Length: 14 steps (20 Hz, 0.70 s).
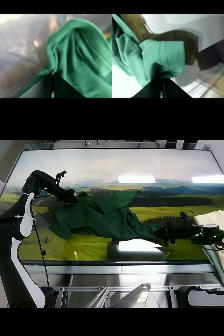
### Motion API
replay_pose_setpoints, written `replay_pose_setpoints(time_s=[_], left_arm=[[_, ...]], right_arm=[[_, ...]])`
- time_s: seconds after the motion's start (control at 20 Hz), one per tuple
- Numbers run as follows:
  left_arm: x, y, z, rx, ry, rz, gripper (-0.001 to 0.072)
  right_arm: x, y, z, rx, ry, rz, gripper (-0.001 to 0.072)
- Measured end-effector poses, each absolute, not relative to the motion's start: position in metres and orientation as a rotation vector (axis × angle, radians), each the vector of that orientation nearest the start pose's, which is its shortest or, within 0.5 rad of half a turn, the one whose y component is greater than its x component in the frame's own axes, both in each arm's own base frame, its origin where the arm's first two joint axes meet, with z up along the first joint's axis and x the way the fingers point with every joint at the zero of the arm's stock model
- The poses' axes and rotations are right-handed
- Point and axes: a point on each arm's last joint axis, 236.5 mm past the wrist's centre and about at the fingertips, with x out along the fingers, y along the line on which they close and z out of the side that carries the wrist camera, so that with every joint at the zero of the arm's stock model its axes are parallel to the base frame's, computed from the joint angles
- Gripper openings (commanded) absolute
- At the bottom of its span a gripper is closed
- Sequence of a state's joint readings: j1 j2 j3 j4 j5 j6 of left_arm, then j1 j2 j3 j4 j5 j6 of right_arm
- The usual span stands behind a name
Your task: Fold the shirts.
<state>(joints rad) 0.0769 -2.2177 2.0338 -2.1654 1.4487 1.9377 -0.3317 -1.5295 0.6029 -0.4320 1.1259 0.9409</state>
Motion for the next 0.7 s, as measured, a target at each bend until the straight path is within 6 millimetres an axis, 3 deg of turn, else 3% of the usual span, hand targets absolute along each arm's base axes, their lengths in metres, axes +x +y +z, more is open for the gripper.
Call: replay_pose_setpoints(time_s=[0.2, 0.35, 0.5, 0.6, 0.7], left_arm=[[0.5, -0.114, -0.085, -0.376, 1.456, -0.733, 0.0026], [0.489, -0.133, -0.034, -0.439, 1.402, -0.87, 0.0026], [0.474, -0.152, 0.052, -0.438, 1.268, -1.015, 0.0026], [0.457, -0.164, 0.12, -0.388, 1.138, -1.095, 0.0026], [0.425, -0.178, 0.202, -0.295, 0.964, -1.174, 0.0027]], right_arm=[[0.304, 0.1, -0.104, 1.088, 1.363, 0.423, 0.0019], [0.315, 0.104, -0.063, 1.1, 1.274, 0.529, 0.0018], [0.335, 0.098, 0.013, 1.094, 1.065, 0.68, 0.0019], [0.345, 0.086, 0.086, 1.055, 0.85, 0.785, 0.0019], [0.344, 0.071, 0.166, 0.965, 0.609, 0.858, 0.0018]])
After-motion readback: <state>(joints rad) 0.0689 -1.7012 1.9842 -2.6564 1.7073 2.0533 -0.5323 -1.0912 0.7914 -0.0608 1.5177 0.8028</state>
